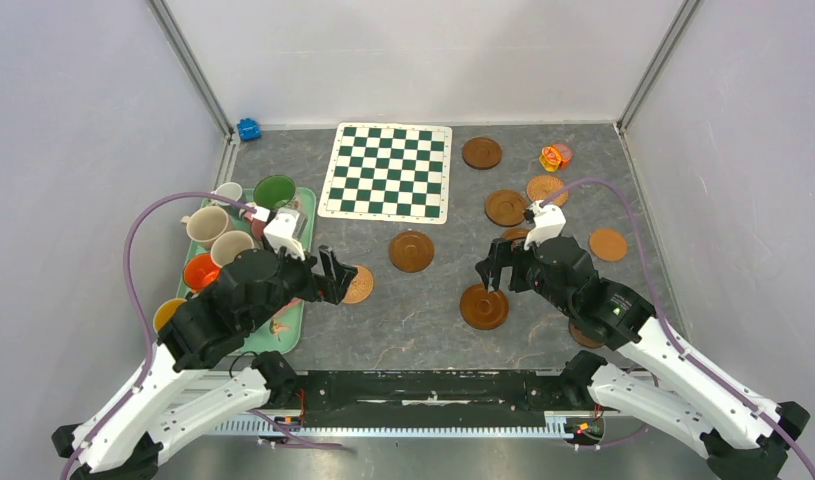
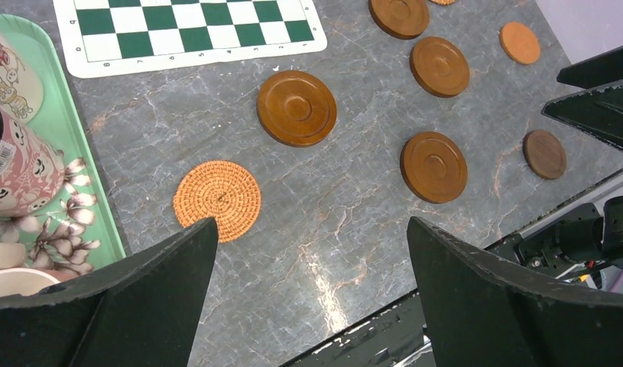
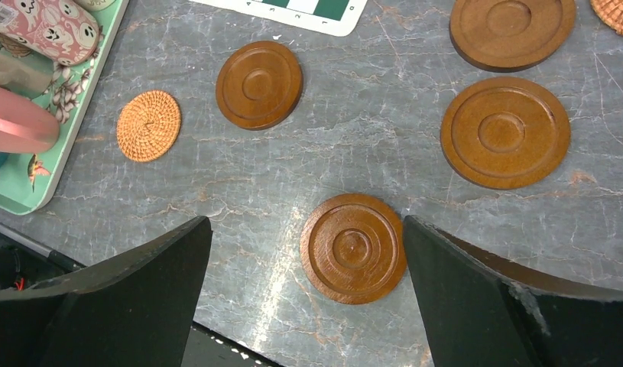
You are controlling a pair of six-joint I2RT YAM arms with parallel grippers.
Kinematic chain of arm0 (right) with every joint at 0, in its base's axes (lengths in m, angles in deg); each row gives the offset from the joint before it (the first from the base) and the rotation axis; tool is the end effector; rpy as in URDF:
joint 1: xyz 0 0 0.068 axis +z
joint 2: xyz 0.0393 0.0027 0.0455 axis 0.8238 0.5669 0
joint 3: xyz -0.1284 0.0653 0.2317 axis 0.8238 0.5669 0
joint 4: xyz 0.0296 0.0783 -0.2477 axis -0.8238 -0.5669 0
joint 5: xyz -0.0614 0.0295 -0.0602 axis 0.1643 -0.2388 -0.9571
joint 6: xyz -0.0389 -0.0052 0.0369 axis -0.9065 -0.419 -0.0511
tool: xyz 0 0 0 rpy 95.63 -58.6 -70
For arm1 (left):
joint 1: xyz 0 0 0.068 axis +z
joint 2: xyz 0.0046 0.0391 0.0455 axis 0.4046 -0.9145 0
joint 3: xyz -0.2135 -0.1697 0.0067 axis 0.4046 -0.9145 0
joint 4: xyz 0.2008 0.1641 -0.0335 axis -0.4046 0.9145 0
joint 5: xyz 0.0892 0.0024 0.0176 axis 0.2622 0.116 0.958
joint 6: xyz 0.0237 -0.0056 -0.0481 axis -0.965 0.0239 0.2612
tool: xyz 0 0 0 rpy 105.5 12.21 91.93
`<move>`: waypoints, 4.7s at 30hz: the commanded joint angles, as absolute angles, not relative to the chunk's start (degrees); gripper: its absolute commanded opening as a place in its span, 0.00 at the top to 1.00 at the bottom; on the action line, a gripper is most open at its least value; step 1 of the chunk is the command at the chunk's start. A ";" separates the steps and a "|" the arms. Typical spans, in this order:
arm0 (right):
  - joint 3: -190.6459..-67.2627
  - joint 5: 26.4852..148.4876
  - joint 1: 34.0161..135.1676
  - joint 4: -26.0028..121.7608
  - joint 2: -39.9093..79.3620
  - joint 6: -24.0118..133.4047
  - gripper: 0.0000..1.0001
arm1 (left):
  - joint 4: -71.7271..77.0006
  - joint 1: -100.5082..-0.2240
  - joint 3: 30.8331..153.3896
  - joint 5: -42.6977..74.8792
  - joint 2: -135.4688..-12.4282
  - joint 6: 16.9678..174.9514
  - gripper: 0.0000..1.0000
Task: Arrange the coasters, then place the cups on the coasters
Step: Move the coaster to the corner of the board.
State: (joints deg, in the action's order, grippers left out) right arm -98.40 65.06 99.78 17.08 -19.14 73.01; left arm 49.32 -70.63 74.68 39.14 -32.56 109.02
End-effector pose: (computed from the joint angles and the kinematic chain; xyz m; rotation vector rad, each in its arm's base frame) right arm 0.1218 0.1064 0.3113 -0.1883 2.0777 0.4826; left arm 0.0808 -0.0727 0.3602 0.2187 2.0028 -0.5513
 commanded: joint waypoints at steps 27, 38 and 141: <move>-91.12 54.52 99.94 30.65 -11.06 78.42 0.96 | 46.36 -70.98 67.79 43.95 -21.61 105.61 0.00; -96.18 63.63 99.28 45.32 7.44 74.95 1.00 | 47.46 -71.00 65.56 44.76 -17.24 106.44 0.00; -95.05 48.20 41.01 26.98 31.95 78.43 1.00 | 47.32 -70.98 65.04 44.39 -16.92 106.15 0.00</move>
State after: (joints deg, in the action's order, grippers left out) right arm -97.70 49.93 43.41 33.21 28.34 75.48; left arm 48.81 -70.74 65.28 43.82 -16.74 106.79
